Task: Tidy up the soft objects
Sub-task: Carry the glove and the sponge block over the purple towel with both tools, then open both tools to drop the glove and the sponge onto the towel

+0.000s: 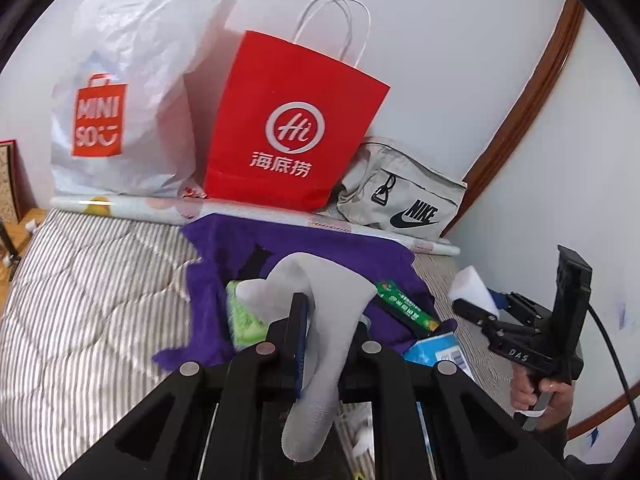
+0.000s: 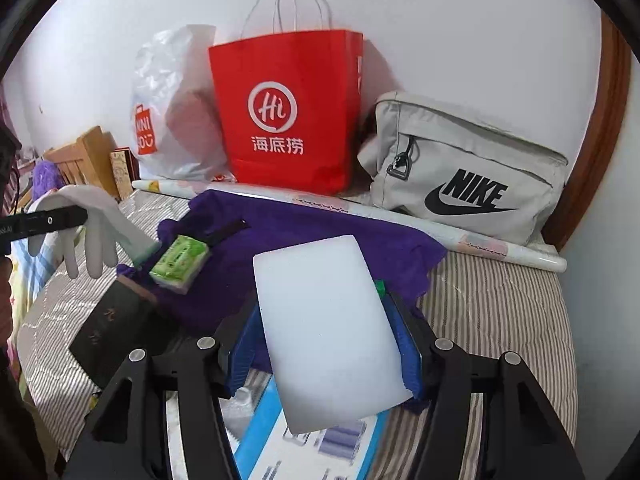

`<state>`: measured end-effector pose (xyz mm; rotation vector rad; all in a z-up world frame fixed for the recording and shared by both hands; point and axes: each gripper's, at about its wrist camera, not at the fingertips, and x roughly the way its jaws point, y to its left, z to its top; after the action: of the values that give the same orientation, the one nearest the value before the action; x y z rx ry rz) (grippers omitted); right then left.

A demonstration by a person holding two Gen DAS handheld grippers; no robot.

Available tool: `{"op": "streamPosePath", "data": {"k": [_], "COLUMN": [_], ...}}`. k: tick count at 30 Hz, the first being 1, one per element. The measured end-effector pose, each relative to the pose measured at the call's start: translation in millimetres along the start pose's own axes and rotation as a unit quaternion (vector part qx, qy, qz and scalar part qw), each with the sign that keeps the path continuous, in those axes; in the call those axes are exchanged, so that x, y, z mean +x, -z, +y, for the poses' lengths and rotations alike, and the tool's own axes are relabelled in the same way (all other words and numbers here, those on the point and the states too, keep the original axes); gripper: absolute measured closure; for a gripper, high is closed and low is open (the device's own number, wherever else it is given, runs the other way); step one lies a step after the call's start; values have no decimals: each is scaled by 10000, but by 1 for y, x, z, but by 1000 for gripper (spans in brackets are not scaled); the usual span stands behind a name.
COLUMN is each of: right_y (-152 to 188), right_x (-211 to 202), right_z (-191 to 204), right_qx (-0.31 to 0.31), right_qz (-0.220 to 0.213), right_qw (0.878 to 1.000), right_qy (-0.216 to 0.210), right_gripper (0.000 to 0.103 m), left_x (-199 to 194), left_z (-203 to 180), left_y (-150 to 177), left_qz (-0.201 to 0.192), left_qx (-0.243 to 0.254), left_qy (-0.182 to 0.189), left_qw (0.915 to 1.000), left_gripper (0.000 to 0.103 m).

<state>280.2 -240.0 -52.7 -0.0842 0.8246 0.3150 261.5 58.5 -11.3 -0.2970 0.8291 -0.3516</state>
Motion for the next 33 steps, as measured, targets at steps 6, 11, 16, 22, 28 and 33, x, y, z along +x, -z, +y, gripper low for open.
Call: {"op": "streamPosePath", "data": {"k": [6,11,16,22,28,33], "right_y": [-9,-13,-14,-10,-9,-10], "right_x": [34,63,89,110,119,124], "right_z": [1,10,19,21,23,22], "right_qx": [-63,-94,-216,-198,-188,-157], "right_qz": [294,558,891,1223,1396,1509], "right_qw": [9992,9975,9945,9907,9880,9861], "right_qy": [-250,-417,-500,-557,-628,-678], "right_gripper": [43,43,42,41,41,40], "left_x": [29,52,73,99,120,132], "left_z": [-4,1,6,9,8,12], "left_y": [-14,-18,-21,-23,-25,-26], "left_qz": [122,254,429,682,893,1025], "left_qx": [144,141,131,106,139,61], "left_qy": [-24,-22,-39,2,-30,-66], "left_qw": [9998,9996,9990,9976,9959,9947], "left_gripper": [92,92,92,92,92,92]}}
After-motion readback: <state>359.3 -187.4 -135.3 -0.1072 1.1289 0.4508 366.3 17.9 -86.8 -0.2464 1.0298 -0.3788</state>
